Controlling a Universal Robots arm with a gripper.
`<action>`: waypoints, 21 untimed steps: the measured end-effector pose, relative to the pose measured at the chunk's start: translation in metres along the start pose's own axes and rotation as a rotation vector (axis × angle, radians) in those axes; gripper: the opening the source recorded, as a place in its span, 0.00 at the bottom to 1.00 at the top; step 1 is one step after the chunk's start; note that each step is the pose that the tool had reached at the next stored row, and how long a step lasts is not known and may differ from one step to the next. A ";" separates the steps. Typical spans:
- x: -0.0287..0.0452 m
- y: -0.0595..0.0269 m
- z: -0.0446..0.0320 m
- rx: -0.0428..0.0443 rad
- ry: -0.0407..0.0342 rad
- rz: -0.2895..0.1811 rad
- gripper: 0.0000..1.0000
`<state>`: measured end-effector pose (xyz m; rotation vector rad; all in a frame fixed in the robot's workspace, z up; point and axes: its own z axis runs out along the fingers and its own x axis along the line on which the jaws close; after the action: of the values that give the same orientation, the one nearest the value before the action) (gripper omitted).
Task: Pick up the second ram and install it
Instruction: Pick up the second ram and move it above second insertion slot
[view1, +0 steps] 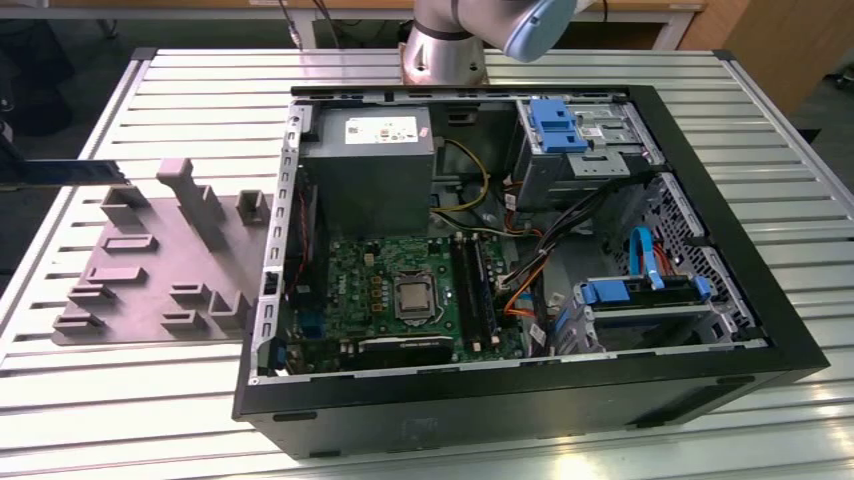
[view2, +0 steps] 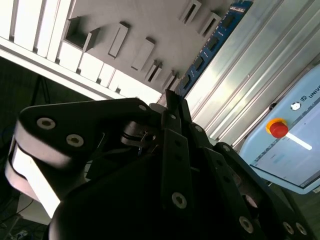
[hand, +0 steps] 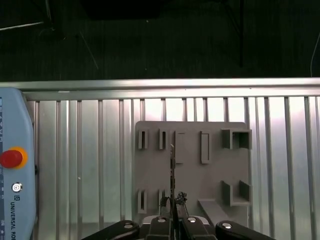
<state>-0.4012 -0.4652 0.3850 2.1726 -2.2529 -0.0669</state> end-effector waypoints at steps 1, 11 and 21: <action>-0.0001 -0.0014 0.0000 0.0000 0.0000 0.000 0.14; -0.0006 -0.0171 -0.0002 0.0000 -0.0001 0.001 0.14; -0.0007 -0.0171 -0.0031 0.0003 -0.0003 0.001 0.14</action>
<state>-0.3840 -0.4652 0.3874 2.1721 -2.2539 -0.0669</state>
